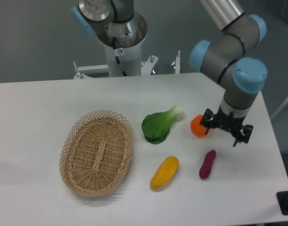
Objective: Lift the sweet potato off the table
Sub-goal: 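Move the open gripper down over the purple sweet potato, then close the gripper around the purple sweet potato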
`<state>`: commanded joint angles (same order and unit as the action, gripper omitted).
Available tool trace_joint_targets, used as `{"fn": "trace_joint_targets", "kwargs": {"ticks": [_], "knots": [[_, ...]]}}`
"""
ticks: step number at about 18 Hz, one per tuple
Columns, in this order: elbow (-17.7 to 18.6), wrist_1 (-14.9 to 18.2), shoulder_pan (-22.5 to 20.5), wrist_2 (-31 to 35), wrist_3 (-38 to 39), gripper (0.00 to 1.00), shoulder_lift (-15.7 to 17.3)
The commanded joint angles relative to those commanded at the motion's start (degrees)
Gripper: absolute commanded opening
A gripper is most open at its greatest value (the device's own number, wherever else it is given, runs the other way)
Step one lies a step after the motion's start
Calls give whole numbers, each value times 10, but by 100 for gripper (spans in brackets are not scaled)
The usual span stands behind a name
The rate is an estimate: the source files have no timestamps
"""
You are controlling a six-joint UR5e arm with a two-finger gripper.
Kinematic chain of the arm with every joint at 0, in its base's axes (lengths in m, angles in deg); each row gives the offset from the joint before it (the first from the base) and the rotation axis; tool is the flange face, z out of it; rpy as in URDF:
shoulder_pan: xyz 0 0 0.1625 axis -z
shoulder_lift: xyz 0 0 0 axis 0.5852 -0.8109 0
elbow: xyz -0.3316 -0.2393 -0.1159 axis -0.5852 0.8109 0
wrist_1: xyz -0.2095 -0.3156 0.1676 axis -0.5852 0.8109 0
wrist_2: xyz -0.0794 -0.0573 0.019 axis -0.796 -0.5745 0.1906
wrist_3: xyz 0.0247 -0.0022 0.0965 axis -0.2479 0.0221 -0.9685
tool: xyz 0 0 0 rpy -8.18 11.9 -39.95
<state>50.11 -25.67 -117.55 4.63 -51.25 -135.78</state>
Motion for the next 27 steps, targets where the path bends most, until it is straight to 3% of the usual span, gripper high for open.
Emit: {"fn": "trace_joint_targets", "kwargs": {"ticks": [4,14,18,23,27], "knots": [[12,-55,15,1,14,100,-25],[18,-102,22,6,34,99,-54],[24,-109,23,15,33,80,-55],[23,-109,22,15,29,39,-49],[21,-109,22,15,26,32,-45]]}}
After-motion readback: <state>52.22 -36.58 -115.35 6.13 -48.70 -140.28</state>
